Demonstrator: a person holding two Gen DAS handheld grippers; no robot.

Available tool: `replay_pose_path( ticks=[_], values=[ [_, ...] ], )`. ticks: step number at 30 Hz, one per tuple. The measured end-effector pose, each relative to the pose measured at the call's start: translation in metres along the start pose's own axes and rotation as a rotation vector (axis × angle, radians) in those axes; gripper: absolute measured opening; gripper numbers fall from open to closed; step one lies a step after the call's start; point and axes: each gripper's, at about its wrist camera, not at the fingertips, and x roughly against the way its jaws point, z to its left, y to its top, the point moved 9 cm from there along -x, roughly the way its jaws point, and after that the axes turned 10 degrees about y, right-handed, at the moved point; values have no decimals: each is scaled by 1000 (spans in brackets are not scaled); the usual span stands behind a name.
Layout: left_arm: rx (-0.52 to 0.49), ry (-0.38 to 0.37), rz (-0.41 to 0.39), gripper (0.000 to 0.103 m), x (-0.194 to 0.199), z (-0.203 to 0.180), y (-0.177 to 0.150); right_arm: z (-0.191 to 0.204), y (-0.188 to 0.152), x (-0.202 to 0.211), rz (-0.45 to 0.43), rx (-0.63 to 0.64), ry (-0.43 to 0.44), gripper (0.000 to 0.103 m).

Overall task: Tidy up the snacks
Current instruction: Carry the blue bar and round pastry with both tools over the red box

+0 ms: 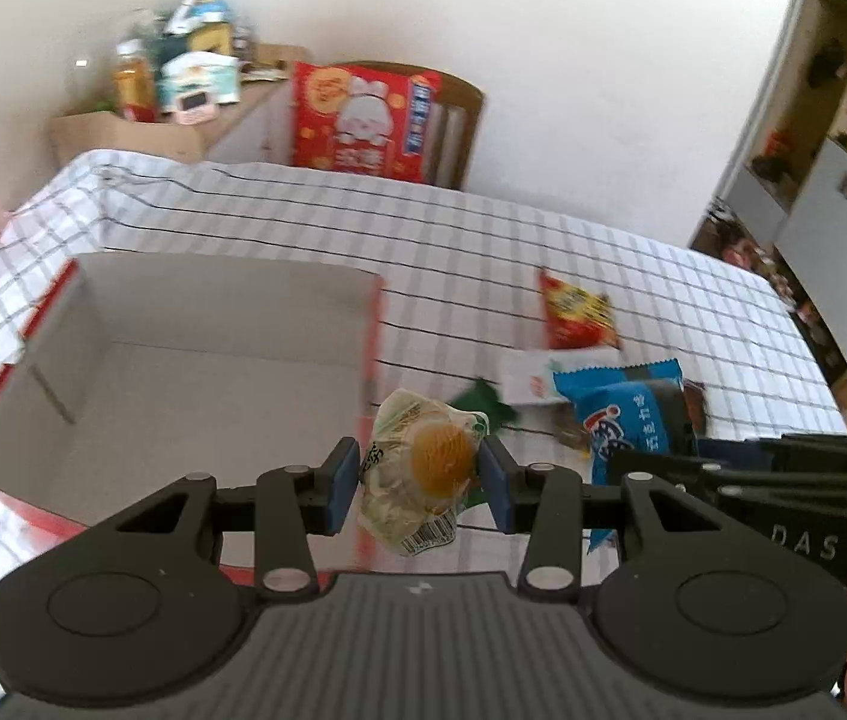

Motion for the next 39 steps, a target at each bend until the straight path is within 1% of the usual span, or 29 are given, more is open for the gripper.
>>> replay_pose_path(
  ticks=[10,17,23,31,39],
  values=[
    [82,86,1,42,-11,81,15,64,14,-52,46,73,44,34],
    [111,142,15,42,-23,127,18,89,20,-93,83,97,49,34],
    [125,194,56,42,-52,165,22,107,19,-131,128,131,40,34],
    [134,237,133,42,-94,192,13,116,11,-178,202,168,11,34],
    [87,233,196,42,-124,186,3,115,-2,-209,270,209,-13,34]
  ],
)
